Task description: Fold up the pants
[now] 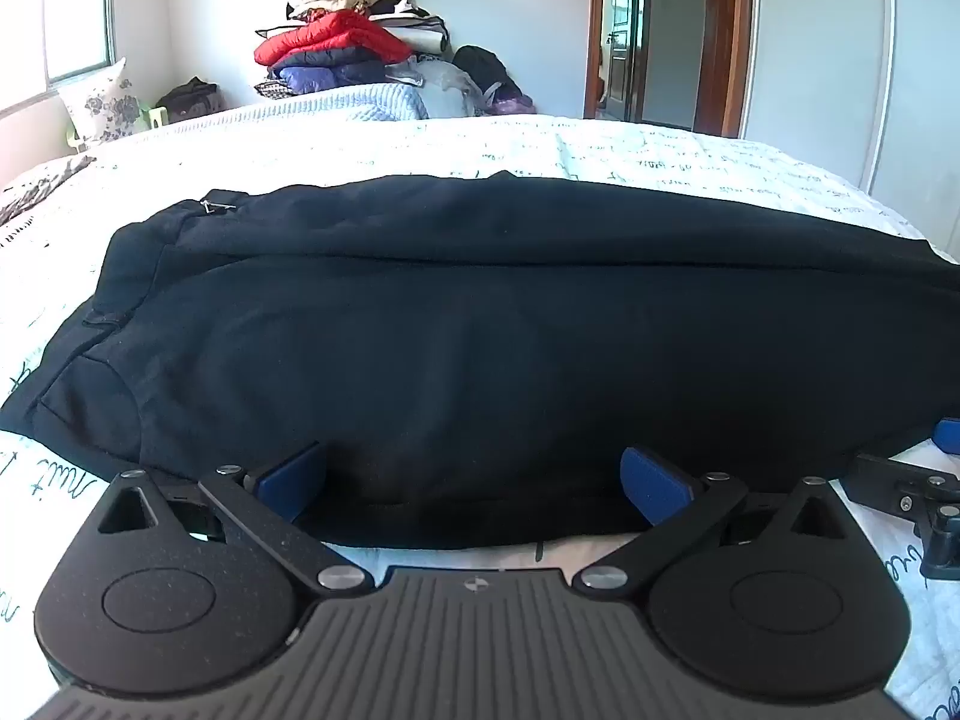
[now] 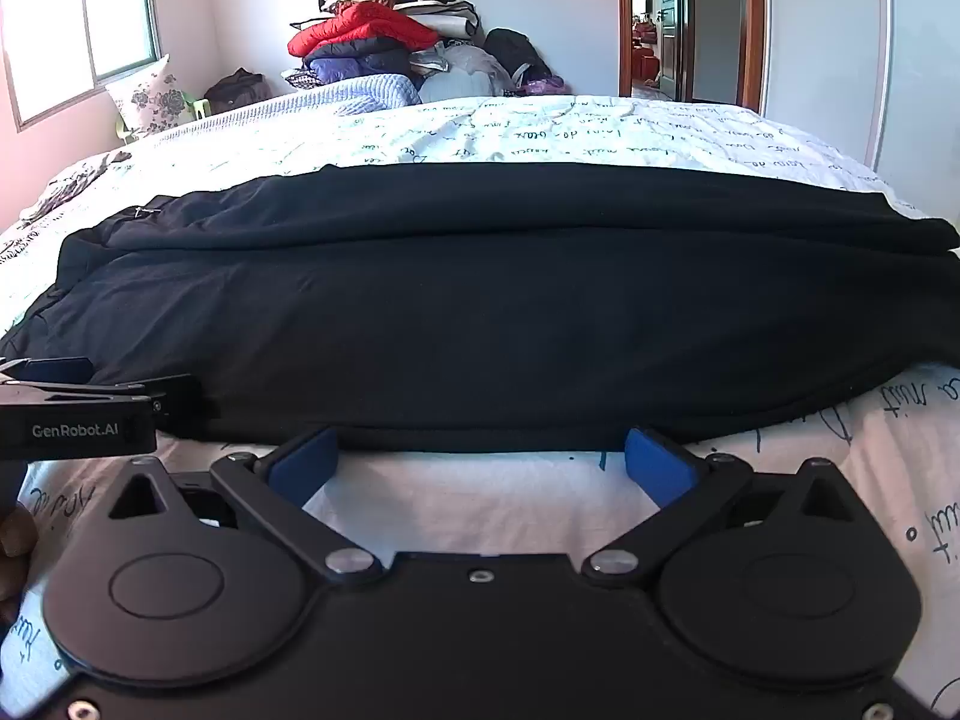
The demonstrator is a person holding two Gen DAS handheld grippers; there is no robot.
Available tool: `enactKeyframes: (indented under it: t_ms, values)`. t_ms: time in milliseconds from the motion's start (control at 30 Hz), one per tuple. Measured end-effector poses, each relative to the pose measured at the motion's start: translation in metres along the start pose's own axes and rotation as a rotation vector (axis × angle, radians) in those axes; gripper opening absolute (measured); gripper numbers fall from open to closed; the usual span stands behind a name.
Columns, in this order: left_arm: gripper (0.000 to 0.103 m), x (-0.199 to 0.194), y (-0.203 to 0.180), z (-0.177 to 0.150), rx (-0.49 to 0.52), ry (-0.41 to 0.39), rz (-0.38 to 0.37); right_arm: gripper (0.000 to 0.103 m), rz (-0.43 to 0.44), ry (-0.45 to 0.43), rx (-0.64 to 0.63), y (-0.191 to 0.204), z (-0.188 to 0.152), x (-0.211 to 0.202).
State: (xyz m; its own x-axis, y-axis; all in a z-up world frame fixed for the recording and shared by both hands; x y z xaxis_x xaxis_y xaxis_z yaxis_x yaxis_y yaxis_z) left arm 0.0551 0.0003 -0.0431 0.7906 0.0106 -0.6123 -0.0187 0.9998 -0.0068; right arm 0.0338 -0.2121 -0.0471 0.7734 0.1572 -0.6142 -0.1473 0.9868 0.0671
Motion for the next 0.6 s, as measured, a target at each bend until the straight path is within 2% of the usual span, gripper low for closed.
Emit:
enactKeyframes:
  t_ms: [600]
  values:
    - [0.103,0.0028,-0.0017,-0.0002,0.0,0.001,-0.001,0.103,0.002,0.001,0.002,0.0,0.0,0.0]
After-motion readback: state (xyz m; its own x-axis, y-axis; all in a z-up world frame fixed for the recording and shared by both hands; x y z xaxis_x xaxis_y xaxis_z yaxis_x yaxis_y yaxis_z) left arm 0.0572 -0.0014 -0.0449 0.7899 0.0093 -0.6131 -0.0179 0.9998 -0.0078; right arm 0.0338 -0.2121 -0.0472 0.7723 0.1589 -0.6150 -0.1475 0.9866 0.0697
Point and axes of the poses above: each gripper's, at about its wrist camera, not at the fingertips, and x roughly the way its jaws point, y to its left, z to its top, the point moved 7 cm from there along x, roughly the way its jaws point, and after that the axes turned 3 degrees about -x, right-handed, at the moved point
